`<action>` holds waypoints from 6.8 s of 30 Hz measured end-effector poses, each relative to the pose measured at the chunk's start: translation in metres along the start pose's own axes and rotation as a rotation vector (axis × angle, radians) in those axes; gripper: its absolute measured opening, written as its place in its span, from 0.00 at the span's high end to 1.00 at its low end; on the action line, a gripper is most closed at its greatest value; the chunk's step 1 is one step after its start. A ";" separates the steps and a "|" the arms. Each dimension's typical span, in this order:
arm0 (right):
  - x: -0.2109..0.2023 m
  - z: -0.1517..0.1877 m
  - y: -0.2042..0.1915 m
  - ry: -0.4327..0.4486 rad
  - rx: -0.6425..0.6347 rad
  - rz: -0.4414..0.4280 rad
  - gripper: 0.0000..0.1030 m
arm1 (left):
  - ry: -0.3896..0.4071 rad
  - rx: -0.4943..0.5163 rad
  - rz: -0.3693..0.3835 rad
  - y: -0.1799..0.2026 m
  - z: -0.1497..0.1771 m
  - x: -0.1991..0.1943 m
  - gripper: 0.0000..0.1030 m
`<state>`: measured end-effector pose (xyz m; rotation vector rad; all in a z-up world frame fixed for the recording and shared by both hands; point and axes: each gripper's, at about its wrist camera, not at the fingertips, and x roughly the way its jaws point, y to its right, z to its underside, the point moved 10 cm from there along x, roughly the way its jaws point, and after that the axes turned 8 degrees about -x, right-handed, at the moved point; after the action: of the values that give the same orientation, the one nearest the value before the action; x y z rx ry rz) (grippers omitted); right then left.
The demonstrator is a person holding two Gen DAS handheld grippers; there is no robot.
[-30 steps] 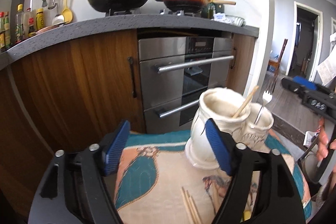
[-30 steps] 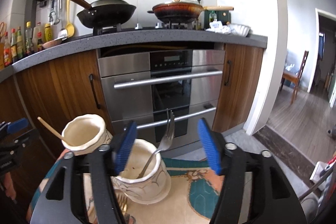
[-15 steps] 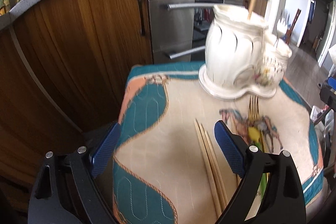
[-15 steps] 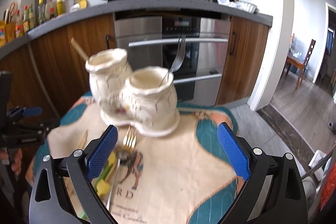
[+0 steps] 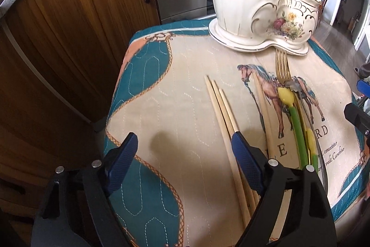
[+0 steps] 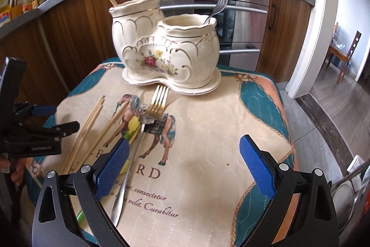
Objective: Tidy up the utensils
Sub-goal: 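Move both open grippers back down to the utensils on the cloth, then grasp another chopstick with the left gripper while the right gripper grasps a silver spoon, then lift and carry the chopstick with the left gripper while the right carries the spoon over the pot, then release the chopstick into the tall pot while the right releases the spoon, then move both open grippers back down to the remaining utensils, then grasp a chopstick with the left gripper while the right grasps a green-handled yellow spatula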
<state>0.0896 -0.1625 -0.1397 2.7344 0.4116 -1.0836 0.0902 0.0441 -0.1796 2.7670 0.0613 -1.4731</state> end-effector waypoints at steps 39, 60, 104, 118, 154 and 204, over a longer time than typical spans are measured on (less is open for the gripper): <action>0.050 -0.002 -0.043 -0.151 -0.030 -0.129 0.69 | -0.076 0.039 0.103 0.024 0.009 0.001 0.89; 0.054 -0.002 -0.043 -0.192 -0.022 -0.164 0.96 | -0.090 0.030 0.126 0.018 0.007 0.003 0.94; -0.057 -0.165 0.041 0.440 0.105 -0.093 0.98 | 0.508 -0.128 0.317 0.014 -0.177 -0.112 0.94; -0.008 -0.225 0.077 0.531 0.206 -0.028 0.98 | 0.598 -0.199 0.430 0.052 -0.274 -0.083 0.94; 0.022 -0.167 0.042 0.402 0.121 -0.038 0.95 | 0.547 -0.094 0.391 0.032 -0.216 -0.087 0.94; -0.001 -0.001 -0.013 0.045 0.116 -0.153 0.25 | -0.081 0.031 0.098 0.019 0.020 -0.002 0.49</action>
<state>0.0848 -0.1503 -0.1391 2.8730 0.5913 -1.1165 0.0732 0.0241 -0.1899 2.6876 -0.0962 -1.5716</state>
